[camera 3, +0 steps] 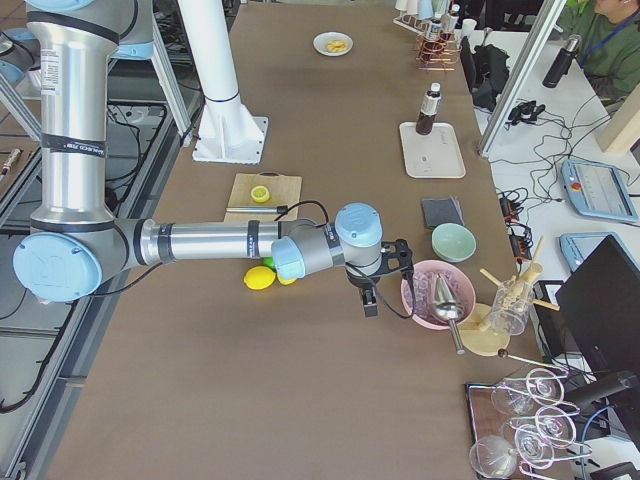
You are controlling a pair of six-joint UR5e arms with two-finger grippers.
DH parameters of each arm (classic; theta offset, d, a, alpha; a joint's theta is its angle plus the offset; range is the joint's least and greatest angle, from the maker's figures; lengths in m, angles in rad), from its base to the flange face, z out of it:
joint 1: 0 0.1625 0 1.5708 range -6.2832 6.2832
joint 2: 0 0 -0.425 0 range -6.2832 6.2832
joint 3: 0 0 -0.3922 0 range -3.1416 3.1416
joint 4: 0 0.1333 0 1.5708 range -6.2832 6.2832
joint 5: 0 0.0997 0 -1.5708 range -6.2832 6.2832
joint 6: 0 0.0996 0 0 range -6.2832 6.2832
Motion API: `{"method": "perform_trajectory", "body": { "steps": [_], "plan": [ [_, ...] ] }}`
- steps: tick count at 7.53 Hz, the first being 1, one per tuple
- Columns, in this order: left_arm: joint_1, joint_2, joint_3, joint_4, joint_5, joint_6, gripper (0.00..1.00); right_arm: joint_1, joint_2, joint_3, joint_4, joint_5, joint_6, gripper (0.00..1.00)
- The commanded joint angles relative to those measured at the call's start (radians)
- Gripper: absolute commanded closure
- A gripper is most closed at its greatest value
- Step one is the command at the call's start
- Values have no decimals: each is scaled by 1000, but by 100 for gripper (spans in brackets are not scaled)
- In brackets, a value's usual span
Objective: Place donut on tray
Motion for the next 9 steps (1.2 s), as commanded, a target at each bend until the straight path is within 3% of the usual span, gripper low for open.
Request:
{"method": "perform_trajectory", "body": {
  "steps": [1,3,4,6,8,9],
  "plan": [
    [72,52,160,-376,7,-206,3,-135,6,44,28,-46,152,0],
    [183,132,241,-706,66,-420,3,-232,20,81,28,-104,268,0],
    [207,132,295,-785,66,-446,4,-262,29,80,28,-117,279,0],
    [260,132,298,-833,65,-517,12,-273,33,80,28,-118,290,0],
    [277,120,304,-832,57,-518,26,-273,33,77,28,-118,290,0],
    [290,120,304,-833,54,-518,27,-273,33,77,28,-118,290,0]
  ]
}}
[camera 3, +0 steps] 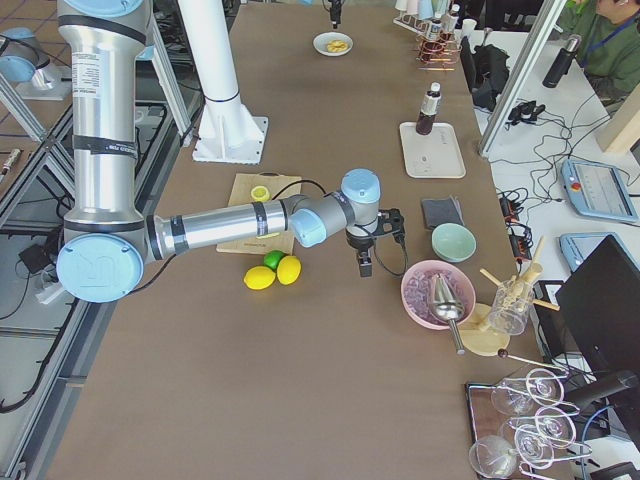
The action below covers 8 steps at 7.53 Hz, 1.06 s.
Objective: Place donut on tray
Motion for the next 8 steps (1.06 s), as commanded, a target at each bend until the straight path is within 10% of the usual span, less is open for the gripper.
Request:
{"method": "perform_trajectory", "body": {
  "steps": [1,6,8],
  "plan": [
    [35,-6,14,-6,-7,-4,32,-1,0,-1,0,0,1,0],
    [53,-53,74,-6,-6,-3,49,-1,7,-7,-2,-23,-1,0],
    [53,-53,74,-6,-7,-3,92,-1,7,-6,-2,-22,-1,0]
  ]
}}
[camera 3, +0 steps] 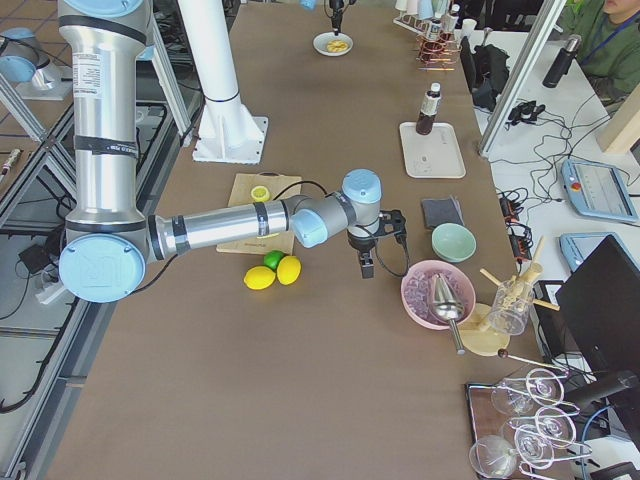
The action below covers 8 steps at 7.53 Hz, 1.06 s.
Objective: Place donut on tray
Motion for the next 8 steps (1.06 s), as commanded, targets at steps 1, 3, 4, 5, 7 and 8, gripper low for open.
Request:
{"method": "perform_trajectory", "body": {
  "steps": [1,3,4,5,7,8],
  "plan": [
    [1,-3,2,0,-1,0,100,0,0,1,0,-1,0,0],
    [1,-2,3,0,-3,2,100,0,0,1,0,-3,0,0],
    [1,-2,0,-2,-4,2,100,0,0,3,0,-3,0,0],
    [1,-3,-9,-6,-21,-1,100,0,2,3,0,-3,0,0],
    [-2,-18,-91,-5,-48,-142,100,0,34,1,-3,2,1,0],
    [-2,-47,-131,-2,-82,-253,100,0,66,3,-15,7,32,0]
  ]
}}
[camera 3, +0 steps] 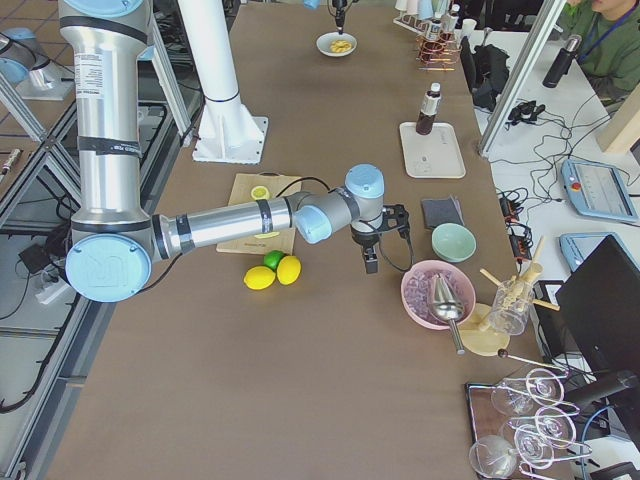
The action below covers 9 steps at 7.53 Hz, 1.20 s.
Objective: Place donut on tray
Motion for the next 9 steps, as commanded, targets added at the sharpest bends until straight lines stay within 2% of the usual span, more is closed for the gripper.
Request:
{"method": "perform_trajectory", "body": {
  "steps": [1,3,5,6,7,9],
  "plan": [
    [-1,-69,-102,5,-41,-252,100,-24,87,0,-13,9,117,0],
    [29,-140,-154,10,-36,-408,100,-107,150,7,-11,3,253,0],
    [141,-180,-240,33,9,-573,100,-197,226,21,-10,-6,434,0],
    [195,-229,-295,130,54,-599,100,-230,253,24,-8,-23,508,0],
    [227,-281,-378,287,97,-600,100,-244,255,41,-10,-26,529,0],
    [351,-374,-598,663,210,-633,100,-282,259,82,-10,-27,614,0]
  ]
}}
